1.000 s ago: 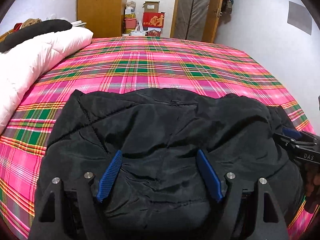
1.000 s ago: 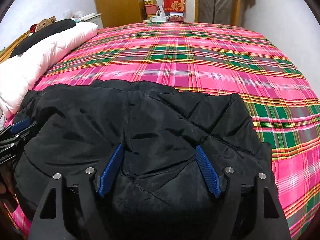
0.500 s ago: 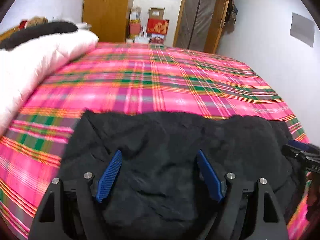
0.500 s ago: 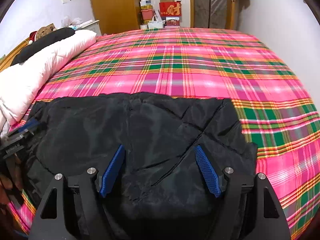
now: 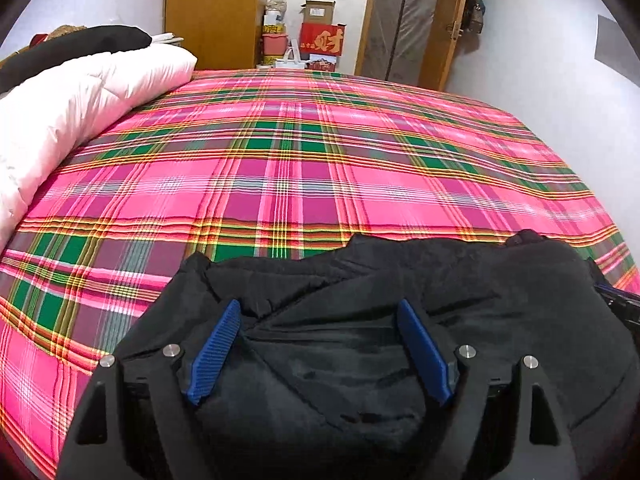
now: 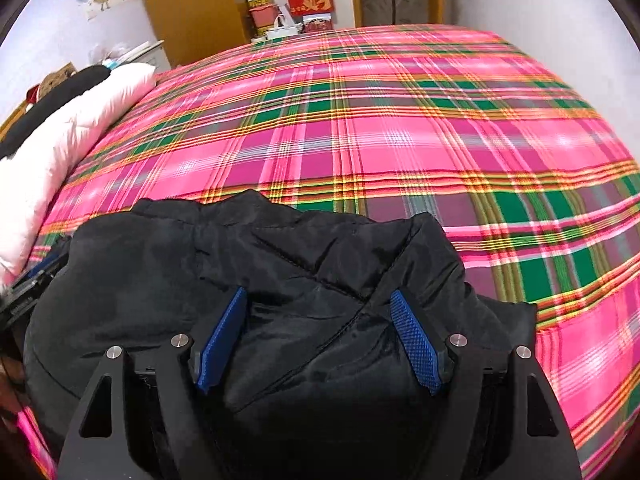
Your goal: Fold large clothes
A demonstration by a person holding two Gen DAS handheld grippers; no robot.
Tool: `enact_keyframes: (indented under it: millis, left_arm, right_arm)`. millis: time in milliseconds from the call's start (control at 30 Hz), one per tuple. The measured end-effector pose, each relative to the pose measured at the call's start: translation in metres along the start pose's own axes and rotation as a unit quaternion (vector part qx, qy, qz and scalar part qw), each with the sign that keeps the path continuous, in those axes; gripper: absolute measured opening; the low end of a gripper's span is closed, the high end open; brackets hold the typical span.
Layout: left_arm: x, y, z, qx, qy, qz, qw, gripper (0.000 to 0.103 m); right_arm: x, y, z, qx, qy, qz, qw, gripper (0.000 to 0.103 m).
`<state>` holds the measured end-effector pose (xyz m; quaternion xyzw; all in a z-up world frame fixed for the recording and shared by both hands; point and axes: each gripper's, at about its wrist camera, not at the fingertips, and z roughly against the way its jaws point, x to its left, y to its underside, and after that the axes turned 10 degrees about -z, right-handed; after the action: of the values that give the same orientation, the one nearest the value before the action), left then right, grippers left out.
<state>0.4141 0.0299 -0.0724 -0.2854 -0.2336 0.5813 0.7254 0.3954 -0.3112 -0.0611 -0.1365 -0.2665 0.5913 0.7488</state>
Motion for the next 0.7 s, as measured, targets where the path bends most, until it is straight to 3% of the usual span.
enact_keyframes:
  millis: [233,400,500,567,633,700]
  left_arm:
    - [-0.004,0.000,-0.006,0.006,-0.010,-0.004,0.9999,0.084]
    - [-0.001,-0.010,0.007,0.026,-0.003,-0.001,0.9997,0.081]
    - [0.011,-0.018,0.032,-0.002,0.008,0.011,0.9999,0.079]
    - [0.020,-0.021,0.039,-0.018,-0.009,0.011,0.9997,0.079]
    - [0.027,-0.019,0.027,-0.004,-0.025,0.015,0.9996,0.079]
    - [0.031,-0.010,0.004,0.024,-0.011,0.024,0.9994,0.080]
  right_arm:
    - [0.000,0.004,-0.008,-0.014,0.004,0.000,1.000,0.074]
    - [-0.002,-0.004,0.007,0.006,0.001,-0.008,1.000,0.073]
    - [-0.009,-0.011,0.041,-0.032,-0.002,-0.009,0.999,0.070]
    - [-0.022,-0.017,0.053,-0.053,-0.004,-0.026,0.998,0.070]
    - [-0.035,-0.018,0.038,-0.026,0.015,-0.043,0.999,0.067]
    - [-0.046,-0.009,0.010,0.014,0.036,-0.038,0.999,0.066]
